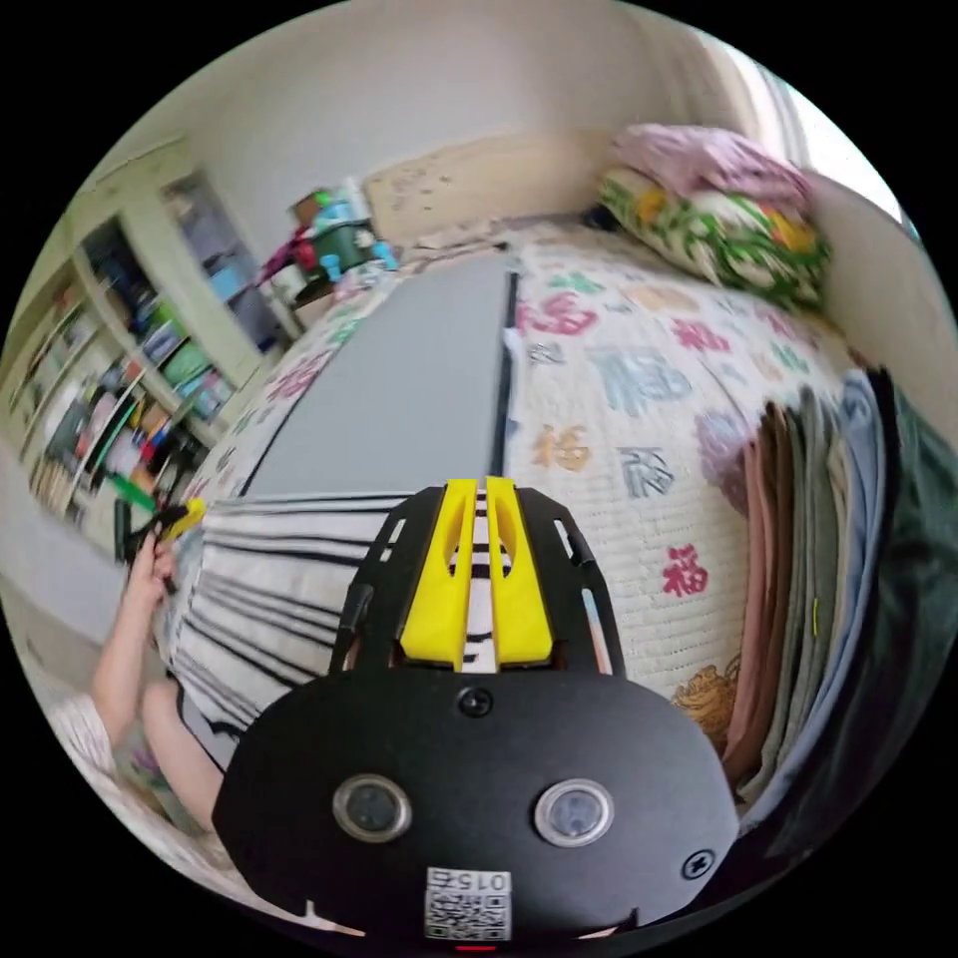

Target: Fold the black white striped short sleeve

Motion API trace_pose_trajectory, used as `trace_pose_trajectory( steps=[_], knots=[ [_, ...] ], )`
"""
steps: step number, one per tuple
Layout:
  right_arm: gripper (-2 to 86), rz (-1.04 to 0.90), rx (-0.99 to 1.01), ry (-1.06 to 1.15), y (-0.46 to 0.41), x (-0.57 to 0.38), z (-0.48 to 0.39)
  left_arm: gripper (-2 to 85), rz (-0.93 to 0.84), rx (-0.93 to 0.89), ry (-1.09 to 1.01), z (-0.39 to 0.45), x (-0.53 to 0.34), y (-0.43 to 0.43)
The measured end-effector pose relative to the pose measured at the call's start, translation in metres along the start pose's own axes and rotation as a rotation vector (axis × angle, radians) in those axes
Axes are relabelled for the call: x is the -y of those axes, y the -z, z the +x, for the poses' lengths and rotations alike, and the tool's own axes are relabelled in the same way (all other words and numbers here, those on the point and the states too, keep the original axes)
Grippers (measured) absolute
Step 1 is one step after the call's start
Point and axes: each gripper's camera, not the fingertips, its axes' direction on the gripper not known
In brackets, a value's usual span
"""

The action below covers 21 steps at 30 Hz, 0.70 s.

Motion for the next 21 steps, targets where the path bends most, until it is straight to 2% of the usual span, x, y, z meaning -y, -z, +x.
trace_pose_trajectory(
  steps=[2,5,8,11,15,19,21],
  knots=[
    [5.0,-0.045,0.09,0.256,-0.006,-0.053,-0.098,9.6,-0.007,0.013,-0.027,-0.008,-0.017,0.003],
    [8.3,-0.097,0.266,0.485,-0.022,-0.126,-0.217,9.6,-0.04,-0.057,-0.001,-0.016,-0.007,0.007],
    [9.9,-0.159,0.429,0.625,-0.051,-0.193,-0.314,9.6,-0.01,-0.17,0.037,-0.019,-0.007,0.012],
    [12.0,-0.23,0.429,0.716,-0.086,-0.252,-0.379,7.2,-0.032,-0.168,0.013,-0.008,0.003,0.019],
    [11.4,-0.306,0.318,0.806,-0.126,-0.31,-0.411,1.1,-0.076,-0.06,-0.067,0.017,0.018,0.027],
    [2.3,-0.264,0.274,0.747,-0.126,-0.342,-0.405,-0.3,-0.059,-0.066,-0.082,0.03,0.037,0.055],
    [1.6,-0.238,0.29,0.728,-0.119,-0.354,-0.401,-0.3,-0.069,0.0,-0.118,0.045,0.046,0.066]
  ],
)
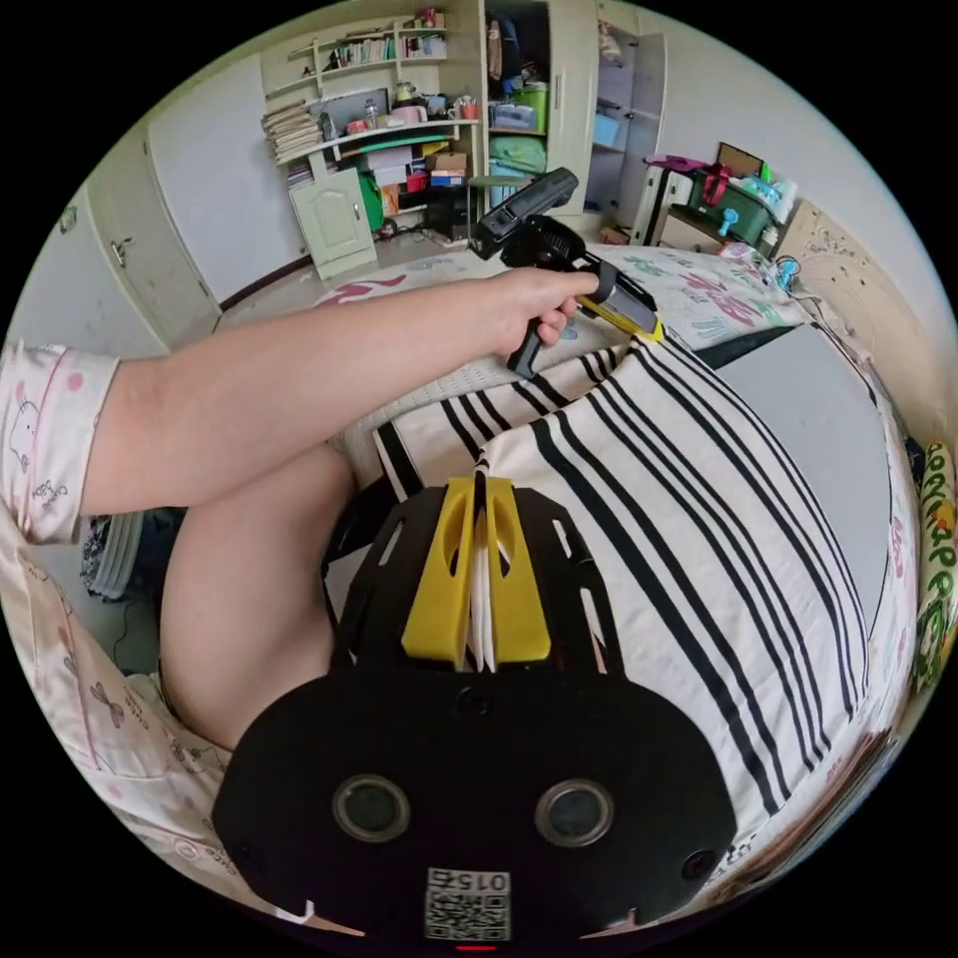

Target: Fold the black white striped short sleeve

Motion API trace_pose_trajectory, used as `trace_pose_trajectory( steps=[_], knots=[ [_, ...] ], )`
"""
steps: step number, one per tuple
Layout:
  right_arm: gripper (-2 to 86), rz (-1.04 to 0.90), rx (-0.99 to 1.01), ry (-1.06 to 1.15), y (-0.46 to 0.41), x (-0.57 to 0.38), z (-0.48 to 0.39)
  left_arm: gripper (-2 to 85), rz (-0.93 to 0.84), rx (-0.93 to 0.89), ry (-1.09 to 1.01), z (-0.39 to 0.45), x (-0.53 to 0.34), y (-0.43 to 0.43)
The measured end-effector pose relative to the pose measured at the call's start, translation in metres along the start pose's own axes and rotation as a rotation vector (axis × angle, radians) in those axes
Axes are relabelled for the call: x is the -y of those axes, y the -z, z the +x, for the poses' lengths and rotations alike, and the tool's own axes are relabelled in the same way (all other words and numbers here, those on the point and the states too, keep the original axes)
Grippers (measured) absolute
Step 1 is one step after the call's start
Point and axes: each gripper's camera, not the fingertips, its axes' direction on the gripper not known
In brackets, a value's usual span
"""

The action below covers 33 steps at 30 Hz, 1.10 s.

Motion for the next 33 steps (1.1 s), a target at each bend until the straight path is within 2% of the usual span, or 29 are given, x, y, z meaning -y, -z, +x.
trace_pose_trajectory(
  steps=[2,6,9,14,16,19,23,28,33],
  knots=[
    [1.4,0.008,-0.028,0.021,-0.001,-0.012,-0.014,-0.1,-0.056,0.129,-0.058,0.022,0.013,0.003],
    [2.6,-0.021,-0.009,-0.034,-0.012,-0.024,-0.018,0.1,-0.079,0.143,-0.055,0.034,0.029,0.019],
    [5.3,0.015,0.051,-0.059,0.004,-0.039,-0.024,0.7,-0.088,0.155,-0.065,0.047,0.041,0.042],
    [6.0,0.082,0.177,-0.049,0.066,-0.098,-0.021,2.5,-0.055,0.323,-0.129,0.091,0.045,0.12],
    [6.4,0.098,0.172,-0.089,0.093,-0.126,-0.008,3.9,-0.02,0.275,-0.15,0.111,0.046,0.153],
    [7.1,0.106,0.059,-0.187,0.14,-0.178,0.02,5.2,-0.001,0.054,-0.275,0.167,0.045,0.199],
    [8.0,0.118,-0.052,-0.378,0.199,-0.247,0.069,5.7,-0.111,-0.092,-0.469,0.268,-0.011,0.227],
    [7.7,0.158,-0.076,-0.501,0.238,-0.291,0.108,5.6,-0.186,-0.062,-0.517,0.341,-0.075,0.241],
    [7.5,0.151,-0.053,-0.538,0.245,-0.291,0.131,5.5,-0.279,0.085,-0.525,0.379,-0.08,0.233]
  ],
)
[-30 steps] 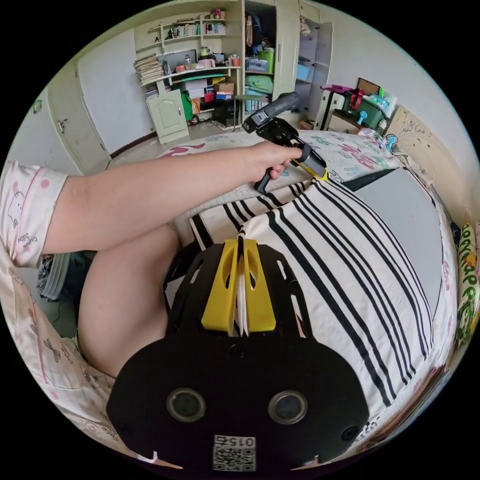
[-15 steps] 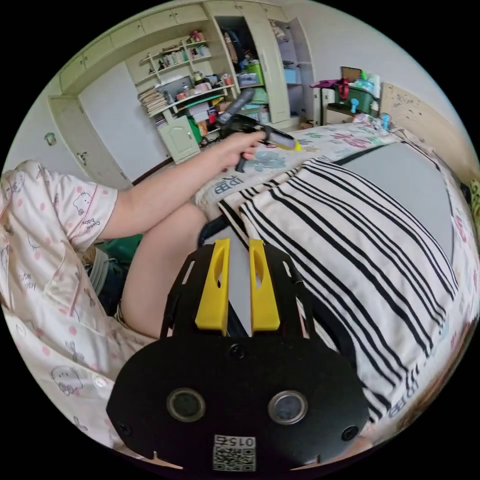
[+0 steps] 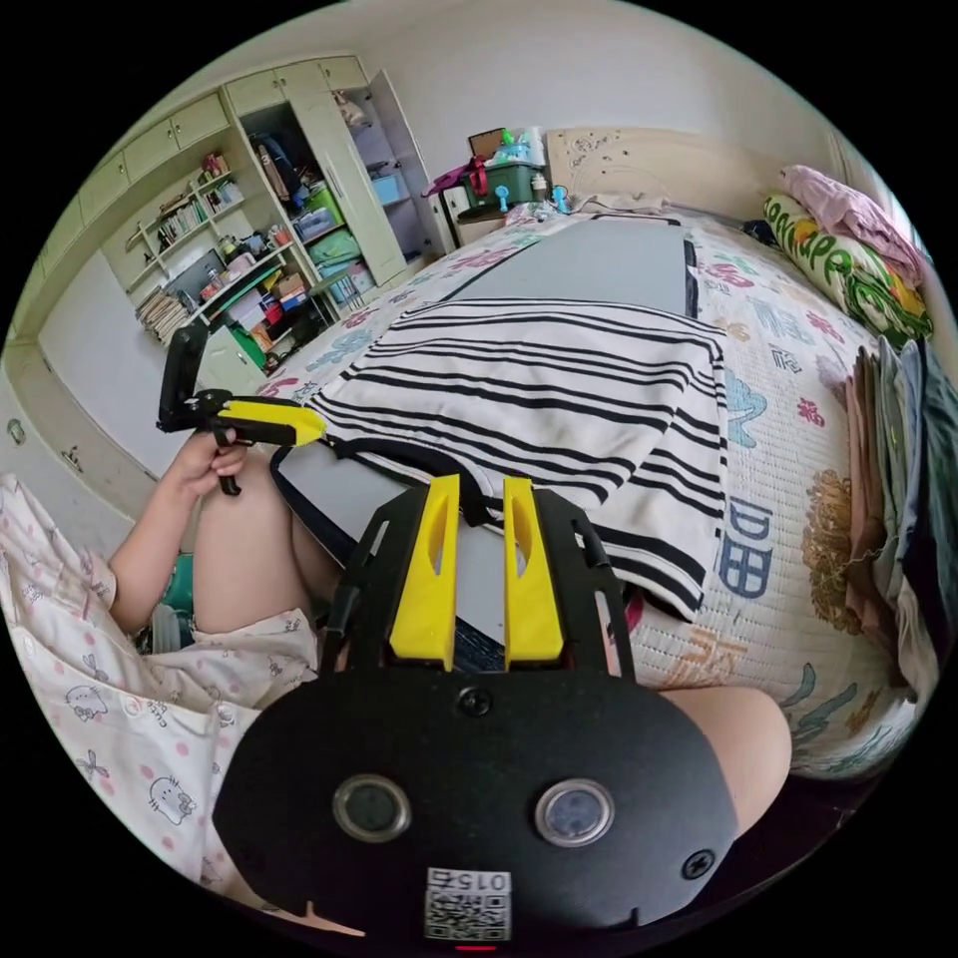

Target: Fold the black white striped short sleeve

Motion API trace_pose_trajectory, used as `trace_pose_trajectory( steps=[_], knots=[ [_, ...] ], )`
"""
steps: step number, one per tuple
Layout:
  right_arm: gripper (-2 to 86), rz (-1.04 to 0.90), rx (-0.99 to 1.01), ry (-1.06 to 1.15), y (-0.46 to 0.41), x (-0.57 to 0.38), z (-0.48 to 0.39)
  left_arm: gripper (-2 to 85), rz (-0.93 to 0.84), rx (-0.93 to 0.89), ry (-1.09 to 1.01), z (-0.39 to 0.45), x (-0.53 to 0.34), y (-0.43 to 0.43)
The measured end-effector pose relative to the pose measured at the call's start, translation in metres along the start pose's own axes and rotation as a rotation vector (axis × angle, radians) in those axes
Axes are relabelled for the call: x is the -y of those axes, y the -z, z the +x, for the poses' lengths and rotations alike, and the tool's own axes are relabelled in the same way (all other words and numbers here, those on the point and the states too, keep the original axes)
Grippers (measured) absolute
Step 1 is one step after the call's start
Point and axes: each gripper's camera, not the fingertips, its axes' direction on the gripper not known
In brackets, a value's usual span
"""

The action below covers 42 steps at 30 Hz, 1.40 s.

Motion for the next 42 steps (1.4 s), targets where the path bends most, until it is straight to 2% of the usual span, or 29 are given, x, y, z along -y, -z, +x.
trace_pose_trajectory(
  steps=[3,9,13,19,24,28,32,37,42],
  knots=[
    [7.0,-0.095,-0.044,-0.029,-0.01,0.013,0.008,5.5,-0.064,0.042,0.047,0.001,0.016,0.003],
    [6.7,-0.075,-0.025,-0.033,0.019,0.036,0.025,5.3,-0.072,0.079,0.103,0.012,0.049,0.051],
    [7.7,0.033,0.082,-0.15,0.07,0.045,0.064,5.6,-0.022,0.03,0.061,0.03,0.095,0.09],
    [8.6,0.178,-0.06,-0.427,0.144,0.035,0.135,6.8,-0.005,-0.024,-0.055,0.051,0.232,0.116],
    [11.2,0.106,0.007,-0.594,0.145,0.048,0.185,7.1,-0.025,-0.063,-0.174,0.078,0.374,0.092],
    [11.4,0.009,0.004,-0.572,0.133,0.079,0.195,7.2,-0.053,-0.241,-0.125,0.078,0.485,0.046],
    [9.8,-0.035,-0.032,-0.559,0.126,0.097,0.198,8.7,-0.131,-0.167,-0.073,0.088,0.561,0.002],
    [11.5,0.039,-0.063,-0.612,0.139,0.095,0.206,9.7,-0.16,-0.104,-0.019,0.096,0.608,-0.026],
    [12.0,-0.031,-0.152,-0.548,0.122,0.114,0.189,10.7,-0.194,-0.036,-0.045,0.115,0.643,-0.045]
  ],
)
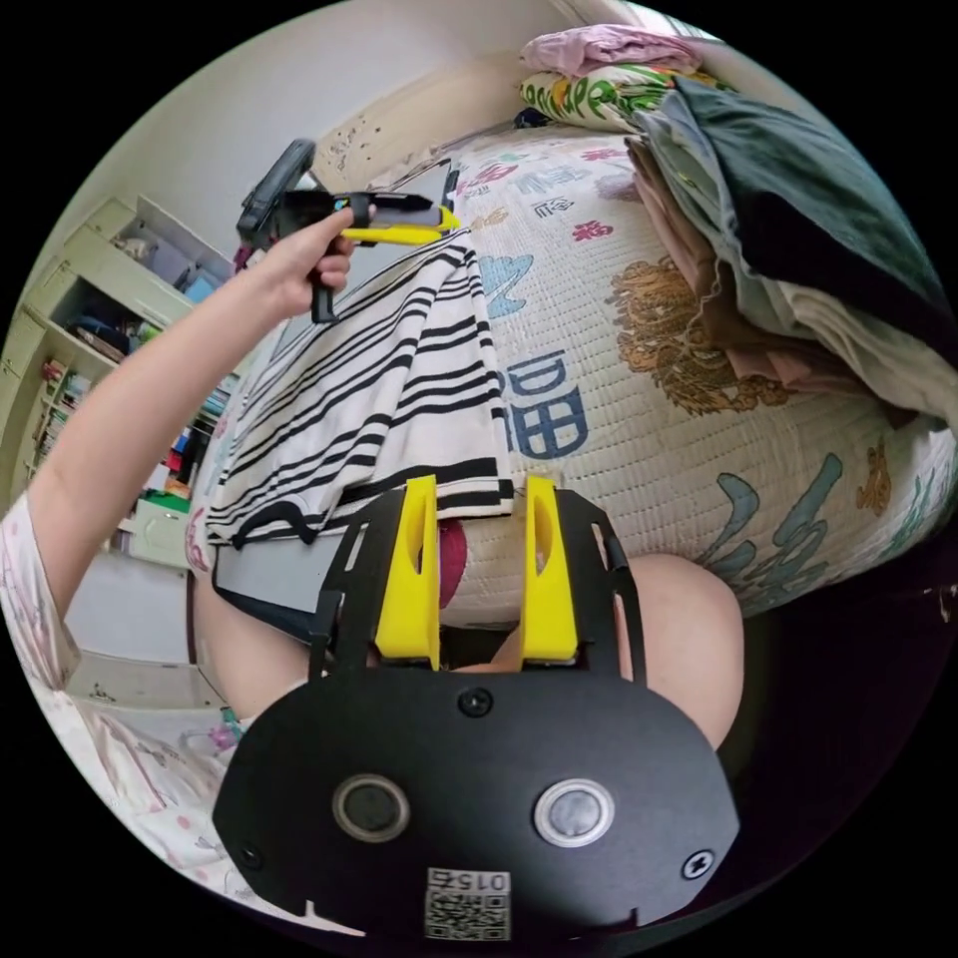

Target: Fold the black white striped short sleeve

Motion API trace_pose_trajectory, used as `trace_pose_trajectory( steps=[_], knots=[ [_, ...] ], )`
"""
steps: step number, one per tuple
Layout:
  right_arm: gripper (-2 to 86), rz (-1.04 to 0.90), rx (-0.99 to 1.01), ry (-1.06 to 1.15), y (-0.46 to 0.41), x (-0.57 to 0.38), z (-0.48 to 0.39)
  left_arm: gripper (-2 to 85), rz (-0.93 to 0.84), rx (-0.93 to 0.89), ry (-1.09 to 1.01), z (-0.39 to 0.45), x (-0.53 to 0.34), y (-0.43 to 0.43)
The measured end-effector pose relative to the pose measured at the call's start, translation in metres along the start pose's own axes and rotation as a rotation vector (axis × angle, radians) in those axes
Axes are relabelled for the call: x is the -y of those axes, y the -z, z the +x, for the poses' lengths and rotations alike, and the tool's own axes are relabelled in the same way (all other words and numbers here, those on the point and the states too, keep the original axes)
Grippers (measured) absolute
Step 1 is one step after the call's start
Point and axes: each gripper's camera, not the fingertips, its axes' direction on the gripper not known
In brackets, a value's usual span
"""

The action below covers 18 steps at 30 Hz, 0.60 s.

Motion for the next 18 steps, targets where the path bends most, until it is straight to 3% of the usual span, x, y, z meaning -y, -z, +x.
trace_pose_trajectory(
  steps=[8,12,18],
  knots=[
    [2.7,-0.013,0.014,0.018,-0.011,-0.01,-0.008,3.3,-0.144,0.303,-0.137,0.044,0.027,-0.038],
    [1.6,0.05,0.02,0.006,-0.003,-0.026,-0.007,0.5,-0.136,0.306,-0.17,0.048,0.021,-0.033],
    [0.9,0.172,0.141,-0.084,0.036,-0.065,0.026,-0.3,0.011,0.174,-0.176,0.05,0.001,0.004]
  ],
)
